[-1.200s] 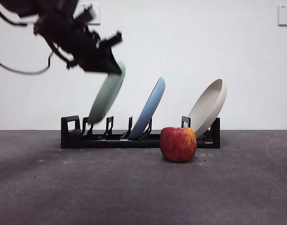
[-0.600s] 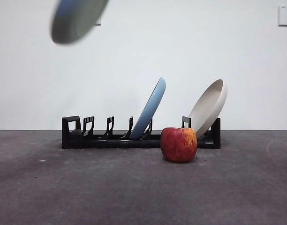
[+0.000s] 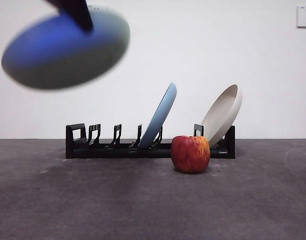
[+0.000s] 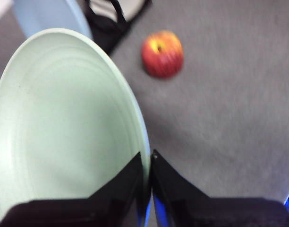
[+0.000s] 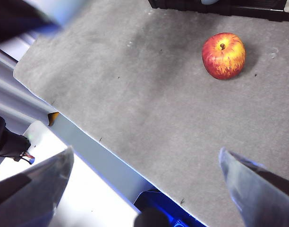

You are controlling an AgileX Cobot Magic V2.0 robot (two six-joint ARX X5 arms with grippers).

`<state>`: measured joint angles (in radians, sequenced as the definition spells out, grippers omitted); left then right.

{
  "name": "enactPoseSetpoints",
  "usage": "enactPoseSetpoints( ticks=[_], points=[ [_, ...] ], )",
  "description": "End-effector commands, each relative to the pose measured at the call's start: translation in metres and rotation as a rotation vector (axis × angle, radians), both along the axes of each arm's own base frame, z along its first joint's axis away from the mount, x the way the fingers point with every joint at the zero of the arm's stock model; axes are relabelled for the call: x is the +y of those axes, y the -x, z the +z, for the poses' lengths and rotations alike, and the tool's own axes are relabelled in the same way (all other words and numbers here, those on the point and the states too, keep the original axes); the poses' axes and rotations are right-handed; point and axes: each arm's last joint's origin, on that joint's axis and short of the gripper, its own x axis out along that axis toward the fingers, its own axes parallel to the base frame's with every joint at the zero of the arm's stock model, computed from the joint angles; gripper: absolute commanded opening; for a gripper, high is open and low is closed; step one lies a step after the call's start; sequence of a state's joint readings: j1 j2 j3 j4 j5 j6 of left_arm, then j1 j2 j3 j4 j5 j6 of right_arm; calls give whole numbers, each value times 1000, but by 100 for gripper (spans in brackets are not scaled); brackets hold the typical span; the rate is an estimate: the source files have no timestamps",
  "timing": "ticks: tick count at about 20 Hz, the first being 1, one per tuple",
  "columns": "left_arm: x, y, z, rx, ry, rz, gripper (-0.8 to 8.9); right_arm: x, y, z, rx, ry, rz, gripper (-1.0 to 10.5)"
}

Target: Take the green plate from the plate rack,put the plate on the table,take the apple from the table,put the apple in the plate

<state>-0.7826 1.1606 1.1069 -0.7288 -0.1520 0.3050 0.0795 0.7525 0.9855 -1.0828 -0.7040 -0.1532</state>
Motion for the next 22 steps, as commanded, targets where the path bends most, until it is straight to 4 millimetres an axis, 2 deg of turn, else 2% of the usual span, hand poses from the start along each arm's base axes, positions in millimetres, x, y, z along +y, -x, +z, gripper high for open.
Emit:
enactPoseSetpoints(
  ticks=[1,6,10,15,19,22],
  points=[
    [-13,1,-35,11,-80,-50,-6,0,0,1,-1,-5,1,659],
    [-41,2,-102,28,-238,-126,-6,0,0,1,-1,-5,1,659],
    [-62,-4,-140,44,-317,-142,-6,0,0,1,0,-5,1,659],
    [-81,-5,-168,45,-348,-163,-6,0,0,1,1,-5,1,659],
    [-82,-2,-173,127,-302,-197,15,0,0,1,1,-5,1,659],
    [-82,-1,-173,148,-289,-201,279,0,0,1,2,-7,2,659]
  ],
)
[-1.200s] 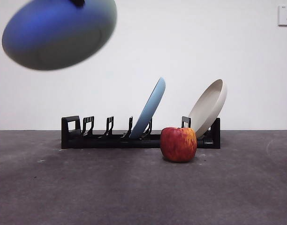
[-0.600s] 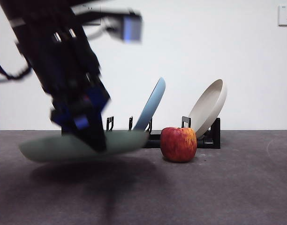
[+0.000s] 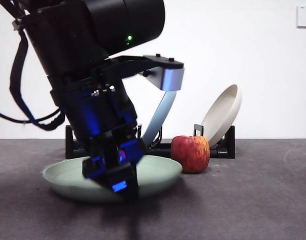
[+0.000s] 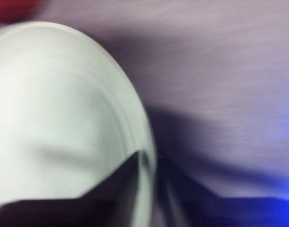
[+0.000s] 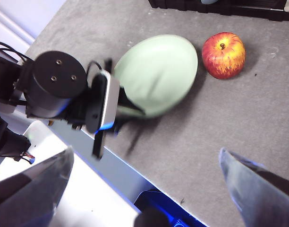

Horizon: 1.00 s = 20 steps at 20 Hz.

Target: Take the green plate from the plate rack,put the plate on the table,take the apple from the table,put the apple in the plate

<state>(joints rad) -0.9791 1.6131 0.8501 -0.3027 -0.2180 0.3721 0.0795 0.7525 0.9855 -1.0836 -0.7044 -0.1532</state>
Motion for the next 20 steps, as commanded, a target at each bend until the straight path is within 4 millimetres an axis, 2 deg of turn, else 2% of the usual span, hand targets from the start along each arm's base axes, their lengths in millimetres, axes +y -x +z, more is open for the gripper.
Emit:
enactPoseSetpoints(
  ticks=[1,5,8,12,16,20],
  points=[
    [0,2,-6,32,0,21,296,0,0,1,2,-6,1,659],
    [0,2,-4,25,4,27,327,0,0,1,1,-6,1,660],
    [1,4,10,3,40,71,355,1,-4,1,-1,-9,-5,661],
    [3,7,58,-47,139,125,355,3,-21,3,-32,-33,-23,662],
    [16,17,121,-67,285,193,355,14,-52,4,-89,-65,-18,662],
    [42,34,179,-84,441,248,354,45,-95,-8,-150,-2,-47,663]
  ],
)
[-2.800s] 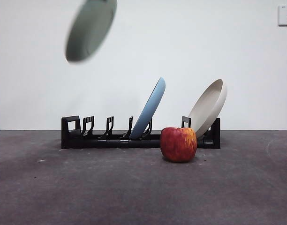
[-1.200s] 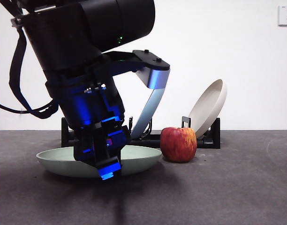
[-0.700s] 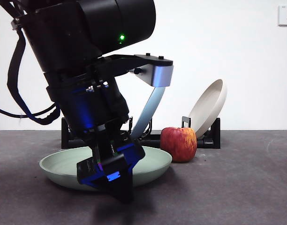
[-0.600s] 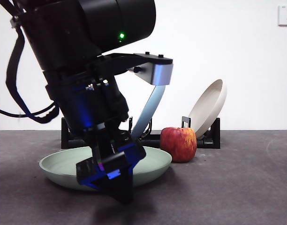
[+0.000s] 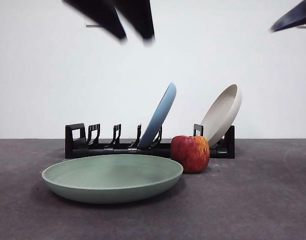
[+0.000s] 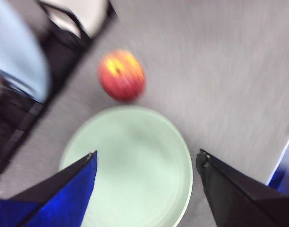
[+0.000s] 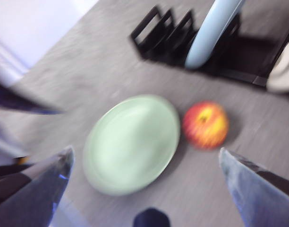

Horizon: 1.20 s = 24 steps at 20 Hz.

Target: Take the green plate from the plate rack,put the plate on the table,take the apple from the table,put the apple in the plate

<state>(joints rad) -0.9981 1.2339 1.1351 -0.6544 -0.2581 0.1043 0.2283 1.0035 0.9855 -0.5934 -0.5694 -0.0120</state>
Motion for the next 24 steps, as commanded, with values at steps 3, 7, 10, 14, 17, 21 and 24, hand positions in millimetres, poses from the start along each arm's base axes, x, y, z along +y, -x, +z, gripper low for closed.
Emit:
enactPoseSetpoints(
  ticks=[3,7,10,14,17,21,24],
  points=[
    [30,20,45,2,144,52,354,43,-46,-32,2,111,-45,663],
    [51,37,65,39,247,9,354,76,-81,-73,6,196,-79,663],
    [62,44,69,53,272,7,354,91,-98,-104,28,252,-98,663],
    [66,47,67,72,247,15,354,101,-113,-134,47,270,-97,667],
    [66,47,66,75,242,15,353,106,-120,-152,66,285,-94,667],
    [66,47,66,75,241,16,346,109,-125,-172,96,302,-88,665],
    [66,47,66,72,240,19,346,112,-126,-175,87,298,-86,651]
  ],
)
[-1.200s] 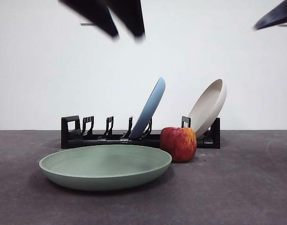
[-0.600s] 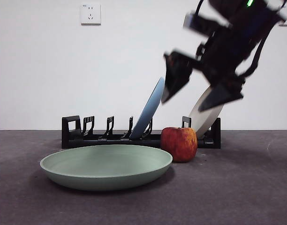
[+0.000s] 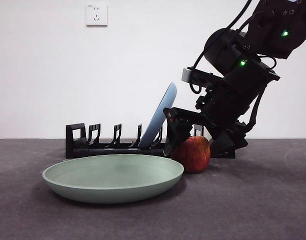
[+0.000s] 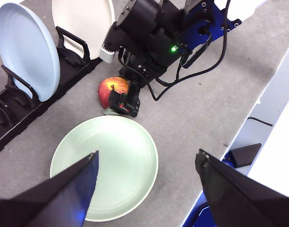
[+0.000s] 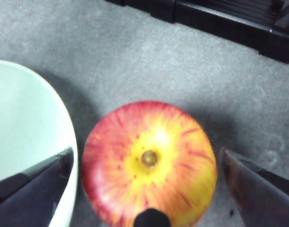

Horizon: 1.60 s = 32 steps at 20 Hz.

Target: Take the green plate from the plate rack,put the plate on the table,take the apple from the table,put the apple in the plate

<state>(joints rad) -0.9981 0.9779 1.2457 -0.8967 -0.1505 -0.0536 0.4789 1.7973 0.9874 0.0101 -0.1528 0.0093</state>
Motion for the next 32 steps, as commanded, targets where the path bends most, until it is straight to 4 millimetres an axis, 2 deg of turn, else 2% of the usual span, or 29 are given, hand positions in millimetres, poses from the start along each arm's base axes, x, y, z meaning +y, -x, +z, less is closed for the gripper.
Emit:
enactPoseSetpoints(
  ticks=[1,3,4,7,8,10,14,18,20,25,27,32],
  points=[
    [0,0,1,-1,7,4,346,3,-1,-2,-7,-7,-2,566],
    [0,0,1,-2,7,4,346,3,0,-2,0,-12,-9,360],
    [0,0,1,-2,7,4,346,3,0,-2,2,-11,-9,303],
    [0,0,1,-2,7,4,346,3,0,-3,17,-9,-14,275],
    [0,0,1,-1,7,5,346,3,0,-3,18,-11,-16,218],
    [0,0,1,-1,7,4,346,3,0,-3,17,-12,-17,-1],
    [0,0,1,-1,7,4,346,3,2,8,-15,-30,-15,-15],
    [0,0,1,-2,7,4,346,11,16,43,-111,-81,3,-15],
    [-1,0,1,-2,8,4,346,23,26,52,-130,-96,47,-15],
    [0,0,1,-2,7,4,346,61,54,43,-98,-64,162,-15],
    [0,0,1,-1,7,3,346,70,60,38,-97,-44,182,-15],
    [-1,0,1,0,8,1,346,88,68,2,-24,54,202,-15]
  ],
)
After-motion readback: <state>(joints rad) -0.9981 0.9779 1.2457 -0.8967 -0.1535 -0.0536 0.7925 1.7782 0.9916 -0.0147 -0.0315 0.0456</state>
